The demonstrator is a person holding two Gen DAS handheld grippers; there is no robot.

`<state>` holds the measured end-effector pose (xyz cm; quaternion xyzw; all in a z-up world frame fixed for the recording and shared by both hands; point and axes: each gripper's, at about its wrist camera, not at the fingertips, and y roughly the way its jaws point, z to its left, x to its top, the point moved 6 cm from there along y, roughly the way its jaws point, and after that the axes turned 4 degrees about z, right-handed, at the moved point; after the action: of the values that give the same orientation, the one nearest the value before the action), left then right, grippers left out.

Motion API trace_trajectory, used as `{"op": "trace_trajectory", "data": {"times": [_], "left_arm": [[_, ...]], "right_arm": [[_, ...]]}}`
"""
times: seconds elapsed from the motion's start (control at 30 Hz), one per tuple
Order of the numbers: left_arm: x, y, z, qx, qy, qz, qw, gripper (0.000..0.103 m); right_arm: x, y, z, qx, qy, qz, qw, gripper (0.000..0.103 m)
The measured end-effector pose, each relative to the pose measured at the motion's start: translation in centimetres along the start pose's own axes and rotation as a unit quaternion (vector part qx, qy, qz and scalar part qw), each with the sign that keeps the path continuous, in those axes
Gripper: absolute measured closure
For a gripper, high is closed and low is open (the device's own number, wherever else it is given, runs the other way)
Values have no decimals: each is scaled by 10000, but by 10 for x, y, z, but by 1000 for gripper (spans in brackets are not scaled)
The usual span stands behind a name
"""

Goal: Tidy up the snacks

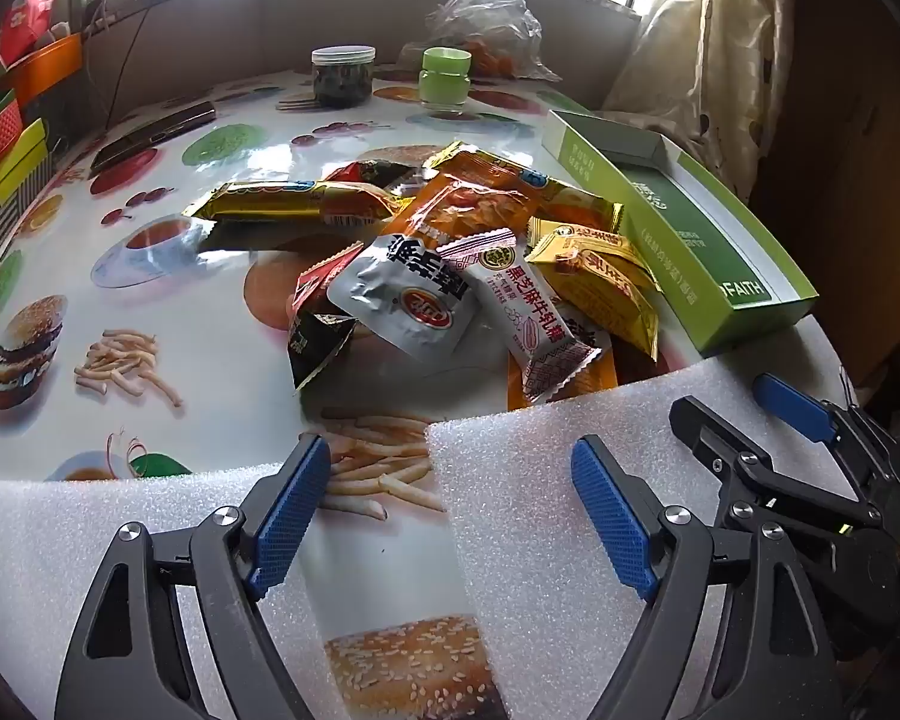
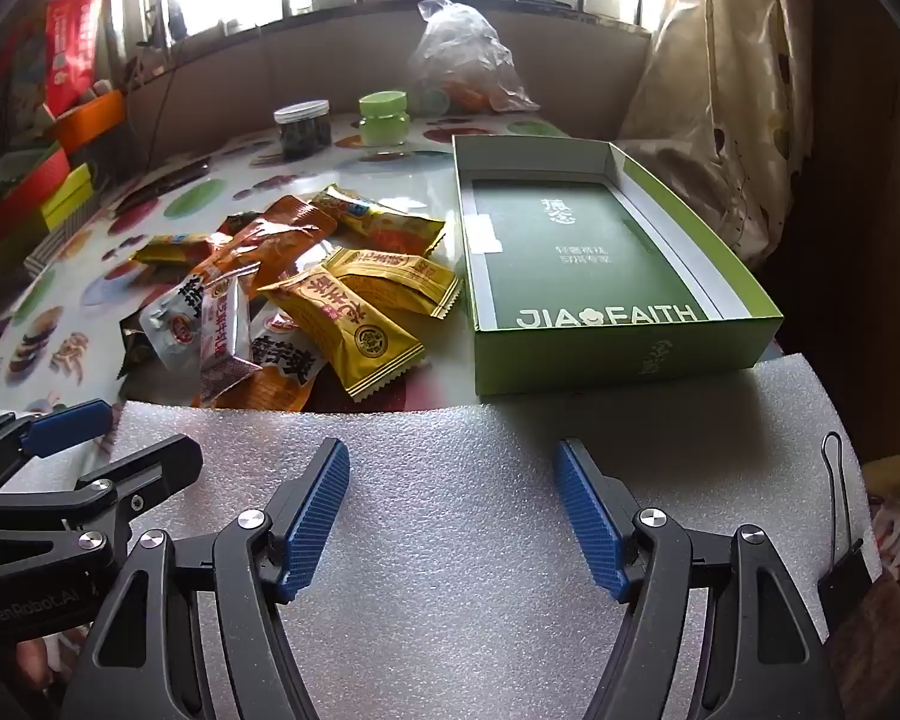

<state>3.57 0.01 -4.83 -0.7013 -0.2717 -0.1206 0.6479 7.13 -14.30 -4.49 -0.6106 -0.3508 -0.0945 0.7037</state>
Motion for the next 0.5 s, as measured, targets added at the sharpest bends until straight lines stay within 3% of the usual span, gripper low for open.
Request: {"op": "trace_trajectory", "data": {"times": [0.5], "left_arm": [[-1, 3, 1, -29, -60, 42, 10000, 20]], "right_arm": [[0, 0, 0, 1, 3, 14, 10000, 32]]}}
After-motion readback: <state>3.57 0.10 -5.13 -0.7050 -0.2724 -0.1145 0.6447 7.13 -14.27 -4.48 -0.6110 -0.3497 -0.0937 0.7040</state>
